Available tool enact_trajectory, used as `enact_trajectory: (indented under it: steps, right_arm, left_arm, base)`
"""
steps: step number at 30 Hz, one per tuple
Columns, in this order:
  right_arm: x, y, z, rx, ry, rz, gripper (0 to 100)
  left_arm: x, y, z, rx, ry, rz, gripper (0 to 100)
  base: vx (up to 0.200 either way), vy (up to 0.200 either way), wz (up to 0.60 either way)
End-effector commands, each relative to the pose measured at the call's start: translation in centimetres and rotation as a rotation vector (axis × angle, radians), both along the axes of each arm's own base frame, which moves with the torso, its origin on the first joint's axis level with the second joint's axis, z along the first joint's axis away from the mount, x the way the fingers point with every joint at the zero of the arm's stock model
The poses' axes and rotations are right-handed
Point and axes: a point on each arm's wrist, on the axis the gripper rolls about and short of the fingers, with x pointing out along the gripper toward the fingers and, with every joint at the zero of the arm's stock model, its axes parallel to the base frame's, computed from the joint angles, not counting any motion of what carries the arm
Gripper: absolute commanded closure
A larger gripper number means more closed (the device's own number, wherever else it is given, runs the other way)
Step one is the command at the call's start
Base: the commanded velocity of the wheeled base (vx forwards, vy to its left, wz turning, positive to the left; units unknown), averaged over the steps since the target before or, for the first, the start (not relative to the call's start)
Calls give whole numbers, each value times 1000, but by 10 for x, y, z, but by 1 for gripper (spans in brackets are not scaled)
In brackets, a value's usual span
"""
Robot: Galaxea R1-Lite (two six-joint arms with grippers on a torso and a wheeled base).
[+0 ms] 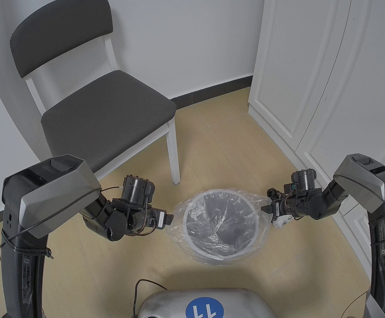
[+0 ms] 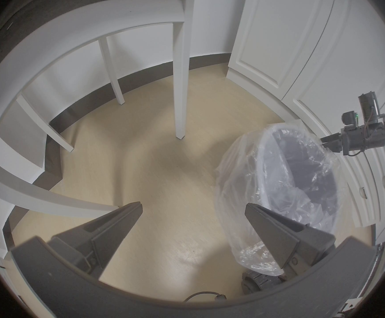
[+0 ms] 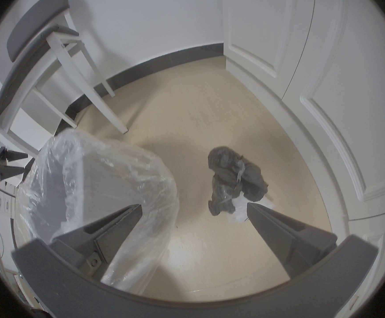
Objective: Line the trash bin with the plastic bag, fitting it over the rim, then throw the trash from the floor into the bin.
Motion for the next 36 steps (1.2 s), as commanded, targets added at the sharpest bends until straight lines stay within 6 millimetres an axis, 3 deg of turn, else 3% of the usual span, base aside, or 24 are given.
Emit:
enact_trajectory:
  steps: [1, 9, 10, 14, 26, 30, 31, 36]
  right_arm:
    - [1, -1, -12, 13, 43, 23, 0]
    - [24, -5, -25, 116, 100, 15, 0]
    - [36, -6, -40, 118, 89, -17, 0]
    - [57, -1, -56, 74, 56, -115, 0]
    - [58, 0, -58, 81, 54, -126, 0]
    - [55, 0, -42, 86, 41, -127, 0]
    - [51, 0, -23, 91, 30, -123, 0]
    - [36, -1, 9, 123, 27, -85, 0]
  left_arm:
    - [-5, -3, 2, 8, 0, -20, 0]
    - [-12, -6, -1, 13, 6, -37, 0]
    - [-14, -6, -3, 13, 5, -42, 0]
    - [-20, -12, -10, 19, 20, -62, 0]
    - [-22, -17, -40, 59, 78, -91, 0]
    - [-22, -18, -40, 60, 81, -98, 0]
    - [-20, -19, -38, 57, 77, -102, 0]
    - [-17, -20, -38, 78, 86, -110, 0]
  base:
    - [0, 0, 0]
    - [0, 0, 0]
    - [0, 0, 0]
    - [0, 0, 0]
    - [0, 0, 0]
    - [0, 0, 0]
    - [0, 0, 0]
    - [0, 0, 0]
